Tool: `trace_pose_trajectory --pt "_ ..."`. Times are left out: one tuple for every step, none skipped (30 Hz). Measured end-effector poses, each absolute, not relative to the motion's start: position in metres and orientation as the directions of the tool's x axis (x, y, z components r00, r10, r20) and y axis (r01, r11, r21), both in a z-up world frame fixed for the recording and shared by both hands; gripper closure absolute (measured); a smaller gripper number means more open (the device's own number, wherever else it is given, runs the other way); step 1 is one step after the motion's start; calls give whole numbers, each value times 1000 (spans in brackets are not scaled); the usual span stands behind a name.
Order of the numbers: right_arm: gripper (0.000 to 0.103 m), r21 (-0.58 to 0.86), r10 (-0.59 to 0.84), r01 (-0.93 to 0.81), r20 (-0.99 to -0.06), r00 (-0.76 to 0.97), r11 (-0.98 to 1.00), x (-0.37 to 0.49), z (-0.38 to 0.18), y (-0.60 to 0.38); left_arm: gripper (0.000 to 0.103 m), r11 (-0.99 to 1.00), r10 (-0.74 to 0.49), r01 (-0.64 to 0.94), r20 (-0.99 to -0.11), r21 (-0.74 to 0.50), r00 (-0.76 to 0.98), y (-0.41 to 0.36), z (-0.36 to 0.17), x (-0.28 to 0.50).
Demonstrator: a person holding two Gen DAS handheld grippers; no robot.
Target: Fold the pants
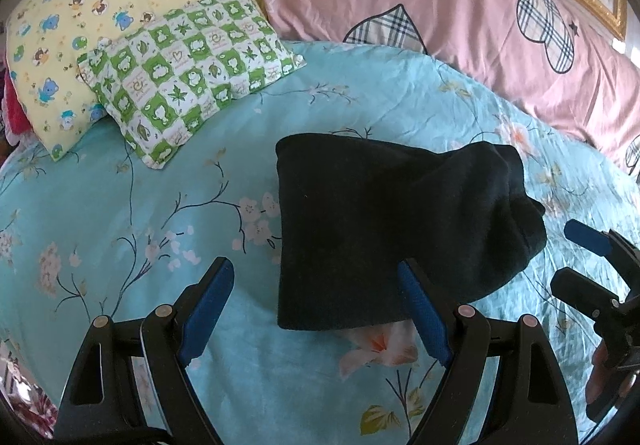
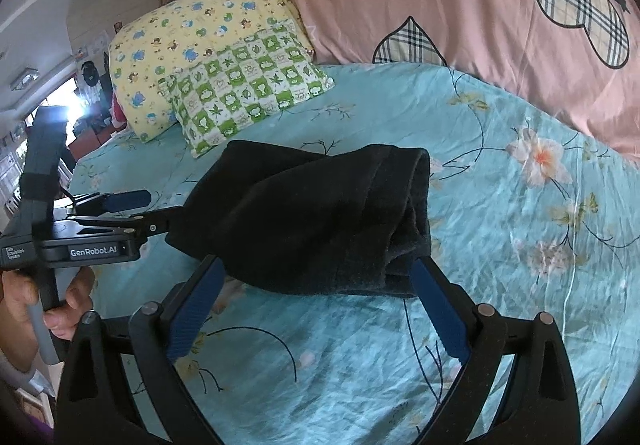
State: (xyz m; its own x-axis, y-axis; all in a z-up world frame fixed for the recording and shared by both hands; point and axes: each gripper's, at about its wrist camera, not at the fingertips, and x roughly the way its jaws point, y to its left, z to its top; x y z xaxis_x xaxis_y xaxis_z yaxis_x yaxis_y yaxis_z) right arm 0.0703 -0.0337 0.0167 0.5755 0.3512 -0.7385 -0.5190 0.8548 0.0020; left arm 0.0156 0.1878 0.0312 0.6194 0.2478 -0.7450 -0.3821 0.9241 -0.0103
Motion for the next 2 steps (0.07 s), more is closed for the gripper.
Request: trace_pose_trajectory --pt "8 4 354 -519 -737 576 855 70 17 -33 19 924 250 -382 -744 -8 619 187 32 16" --pt "8 6 356 -520 -736 576 854 70 17 -32 19 925 250 -380 -744 -5 619 186 32 16"
